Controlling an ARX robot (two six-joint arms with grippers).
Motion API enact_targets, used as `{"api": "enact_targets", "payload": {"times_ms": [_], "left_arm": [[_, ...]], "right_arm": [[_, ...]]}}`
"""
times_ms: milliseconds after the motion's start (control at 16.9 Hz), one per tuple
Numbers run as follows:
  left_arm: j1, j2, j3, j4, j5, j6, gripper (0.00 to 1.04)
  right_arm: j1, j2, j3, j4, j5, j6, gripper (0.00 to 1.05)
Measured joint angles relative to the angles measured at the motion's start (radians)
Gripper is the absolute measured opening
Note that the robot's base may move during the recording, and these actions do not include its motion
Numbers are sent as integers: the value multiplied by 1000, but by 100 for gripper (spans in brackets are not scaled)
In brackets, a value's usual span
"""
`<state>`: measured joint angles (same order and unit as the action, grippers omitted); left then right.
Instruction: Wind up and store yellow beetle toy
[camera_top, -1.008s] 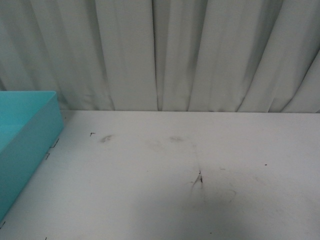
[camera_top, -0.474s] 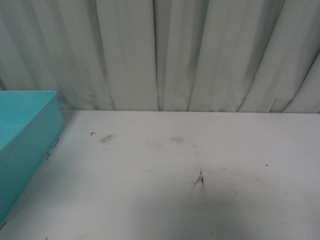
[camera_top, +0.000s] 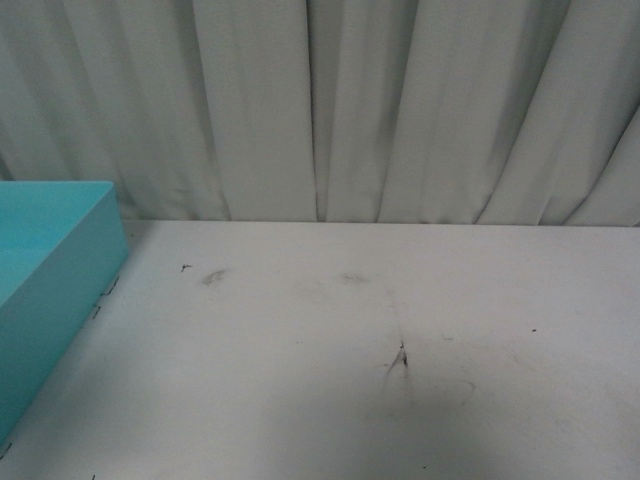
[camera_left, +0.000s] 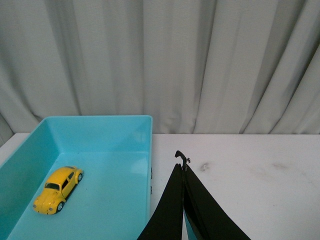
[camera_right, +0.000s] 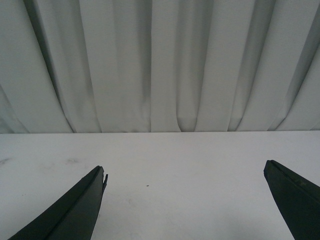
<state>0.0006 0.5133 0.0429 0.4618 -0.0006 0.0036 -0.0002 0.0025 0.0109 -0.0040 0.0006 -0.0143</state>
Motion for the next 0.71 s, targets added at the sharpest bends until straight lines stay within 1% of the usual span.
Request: {"api": "enact_targets", "payload": {"times_ms": [59,712], "left_arm": [[0,-8,-17,36,0,0,2],[0,-254,-33,-200,0,0,2]], "right_arm": [[0,0,0,0,0,0,98],[0,0,0,0,0,0,98]]}}
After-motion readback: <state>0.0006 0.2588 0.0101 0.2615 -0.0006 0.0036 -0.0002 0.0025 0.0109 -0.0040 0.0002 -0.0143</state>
